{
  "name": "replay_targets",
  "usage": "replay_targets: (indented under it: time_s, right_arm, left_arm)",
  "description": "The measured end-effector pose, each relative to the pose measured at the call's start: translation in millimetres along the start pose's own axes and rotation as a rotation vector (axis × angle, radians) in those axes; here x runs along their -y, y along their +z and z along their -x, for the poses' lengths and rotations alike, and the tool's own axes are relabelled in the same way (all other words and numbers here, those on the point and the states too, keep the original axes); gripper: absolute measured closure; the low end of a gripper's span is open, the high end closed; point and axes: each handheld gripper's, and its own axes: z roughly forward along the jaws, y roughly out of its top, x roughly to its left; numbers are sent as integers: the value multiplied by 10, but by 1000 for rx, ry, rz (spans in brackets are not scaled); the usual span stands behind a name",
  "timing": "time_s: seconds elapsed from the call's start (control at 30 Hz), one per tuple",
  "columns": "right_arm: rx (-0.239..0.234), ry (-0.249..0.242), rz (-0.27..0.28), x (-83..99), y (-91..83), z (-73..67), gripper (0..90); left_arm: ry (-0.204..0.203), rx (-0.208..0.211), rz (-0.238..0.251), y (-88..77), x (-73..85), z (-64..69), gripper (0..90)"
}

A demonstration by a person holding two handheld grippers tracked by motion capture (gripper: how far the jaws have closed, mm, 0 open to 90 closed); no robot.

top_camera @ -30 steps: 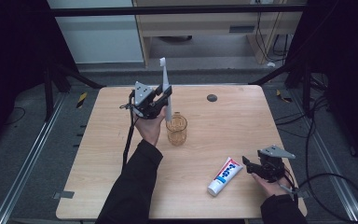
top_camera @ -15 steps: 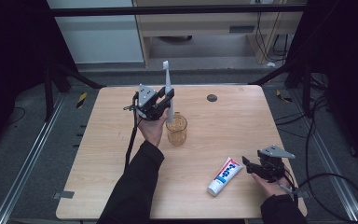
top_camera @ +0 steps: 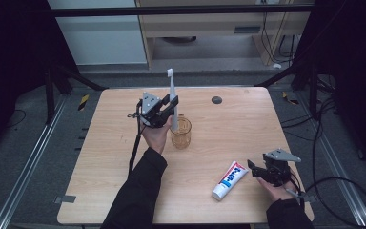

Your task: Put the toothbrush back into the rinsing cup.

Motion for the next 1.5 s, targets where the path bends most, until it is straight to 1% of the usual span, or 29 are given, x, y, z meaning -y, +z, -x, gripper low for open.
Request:
replay_targets:
  time_s: [0.23, 0.47, 0.63, 0.8, 1.03, 1.4, 1.43, 1.5]
  right_arm:
    - [-2, 1, -1, -1, 2, -4, 325]
    - [-2, 3, -2, 0, 3, -10, 326]
    - [0, -4, -2, 0, 7, -13, 326]
    - [1, -2, -3, 2, 6, -5, 327]
    - [2, -5, -2, 3, 12, -13, 327]
    - [2, -6, -2, 3, 14, -17, 327]
    - [-3, 0, -4, 2, 11, -21, 327]
    - [0, -8, -1, 4, 15, -16, 327]
  left_arm:
    - [8, 9, 2, -15, 52, 26, 671]
    - [12, 17, -10, -19, 148, 21, 671]
    - [15, 22, -15, -21, 202, 29, 671]
    - [12, 24, -22, -18, 273, 35, 671]
    - [19, 30, -33, -22, 356, 39, 671]
    - [16, 29, -43, -41, 476, 32, 671]
    - [16, 28, -43, -45, 484, 32, 671]
    - [11, 27, -40, -54, 507, 30, 671]
